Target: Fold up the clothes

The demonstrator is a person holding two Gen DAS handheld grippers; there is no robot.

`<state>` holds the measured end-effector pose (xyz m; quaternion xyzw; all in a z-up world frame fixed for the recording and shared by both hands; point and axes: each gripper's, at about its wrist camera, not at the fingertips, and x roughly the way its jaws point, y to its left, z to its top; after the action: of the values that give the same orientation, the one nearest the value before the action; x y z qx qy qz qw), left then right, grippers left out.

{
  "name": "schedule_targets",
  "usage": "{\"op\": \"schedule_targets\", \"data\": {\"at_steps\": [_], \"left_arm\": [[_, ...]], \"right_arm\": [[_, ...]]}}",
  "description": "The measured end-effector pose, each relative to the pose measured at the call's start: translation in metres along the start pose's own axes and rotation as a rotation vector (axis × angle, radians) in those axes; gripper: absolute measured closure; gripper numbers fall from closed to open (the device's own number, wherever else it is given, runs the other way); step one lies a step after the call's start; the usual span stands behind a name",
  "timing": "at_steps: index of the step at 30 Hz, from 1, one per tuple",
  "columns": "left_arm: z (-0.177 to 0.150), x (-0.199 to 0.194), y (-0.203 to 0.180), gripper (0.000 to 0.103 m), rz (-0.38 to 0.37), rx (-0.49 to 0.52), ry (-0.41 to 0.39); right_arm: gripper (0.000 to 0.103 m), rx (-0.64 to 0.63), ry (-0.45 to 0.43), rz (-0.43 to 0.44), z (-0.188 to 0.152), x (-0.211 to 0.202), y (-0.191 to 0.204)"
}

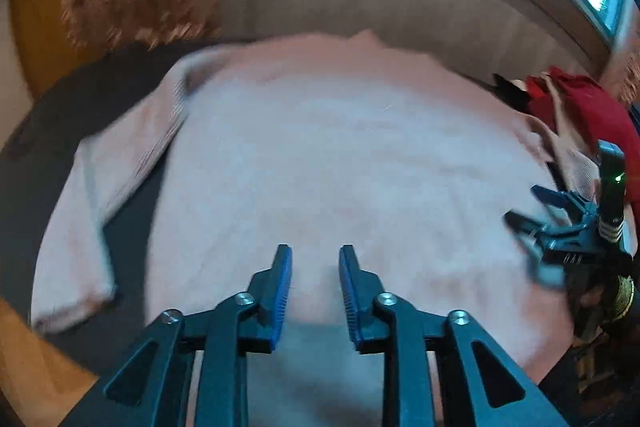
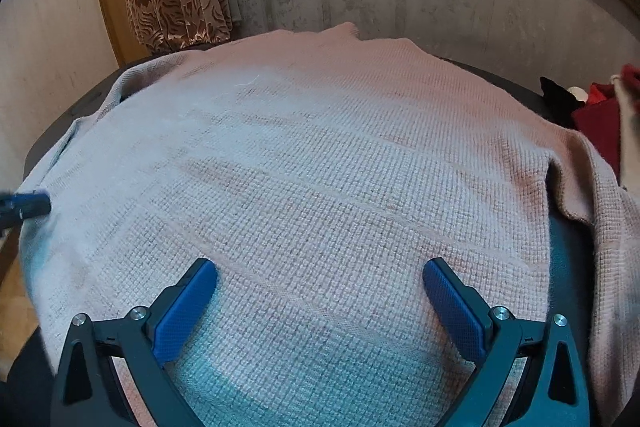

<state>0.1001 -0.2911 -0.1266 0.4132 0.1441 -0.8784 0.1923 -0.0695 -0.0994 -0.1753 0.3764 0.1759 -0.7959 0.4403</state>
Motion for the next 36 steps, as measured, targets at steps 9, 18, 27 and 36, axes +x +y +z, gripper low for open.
{"op": "schedule_targets", "data": {"at_steps": [9, 18, 27, 36], "left_arm": [[0.007, 0.043, -0.024, 0.073, -0.056, -0.002, 0.037], [-0.001, 0.036, -0.014, 0.072, -0.087, -0.053, -0.006], [-0.005, 0.030, -0.022, 0.071, -0.074, -0.054, -0.028], [-0.010, 0.035, -0.021, 0.071, -0.087, -0.067, -0.032]], "right_arm": [[0.024, 0.115, -0.050, -0.042, -0.017, -0.032, -0.015], [0.023, 0.213, -0.047, -0.346, -0.083, -0.095, -0.096], [0.000, 0.320, 0.000, -0.292, -0.091, -0.069, -0.140], [0.000, 0.298, 0.083, -0.270, -0.076, -0.051, -0.145]]}}
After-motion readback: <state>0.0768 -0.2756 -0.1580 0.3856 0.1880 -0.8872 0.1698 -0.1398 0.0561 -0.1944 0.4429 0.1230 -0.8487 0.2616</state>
